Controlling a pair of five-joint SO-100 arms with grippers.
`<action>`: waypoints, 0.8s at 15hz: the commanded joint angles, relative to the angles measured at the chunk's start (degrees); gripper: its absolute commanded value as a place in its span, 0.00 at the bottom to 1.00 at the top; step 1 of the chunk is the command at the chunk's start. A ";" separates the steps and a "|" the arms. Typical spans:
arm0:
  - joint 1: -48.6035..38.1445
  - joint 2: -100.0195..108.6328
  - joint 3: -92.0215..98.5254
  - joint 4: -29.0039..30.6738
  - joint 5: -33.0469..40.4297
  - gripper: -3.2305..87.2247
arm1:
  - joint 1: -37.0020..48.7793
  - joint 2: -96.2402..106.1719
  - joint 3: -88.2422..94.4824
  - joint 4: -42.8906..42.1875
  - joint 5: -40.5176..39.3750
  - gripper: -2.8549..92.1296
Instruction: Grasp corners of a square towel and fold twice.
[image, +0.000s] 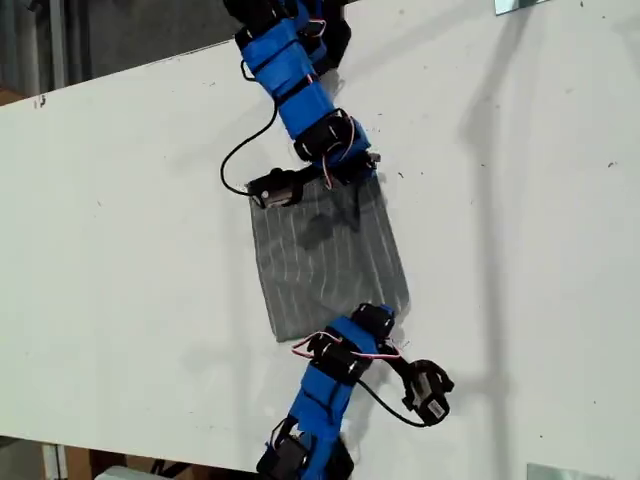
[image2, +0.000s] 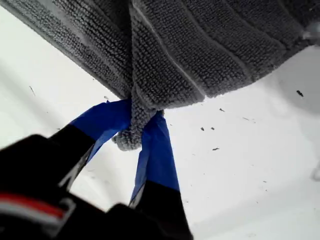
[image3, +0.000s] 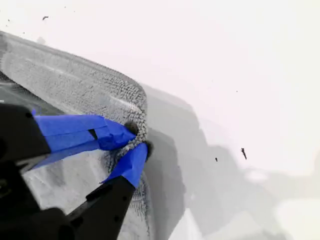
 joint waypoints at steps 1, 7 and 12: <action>-3.16 8.61 1.14 1.05 3.96 0.03 | 3.87 5.27 -2.55 -0.18 -4.04 0.03; -17.14 26.37 15.56 -0.09 14.59 0.03 | 21.18 22.15 1.85 -1.05 -18.63 0.03; -31.90 39.46 44.30 -11.43 17.40 0.03 | 39.73 25.84 16.08 -9.84 -27.07 0.03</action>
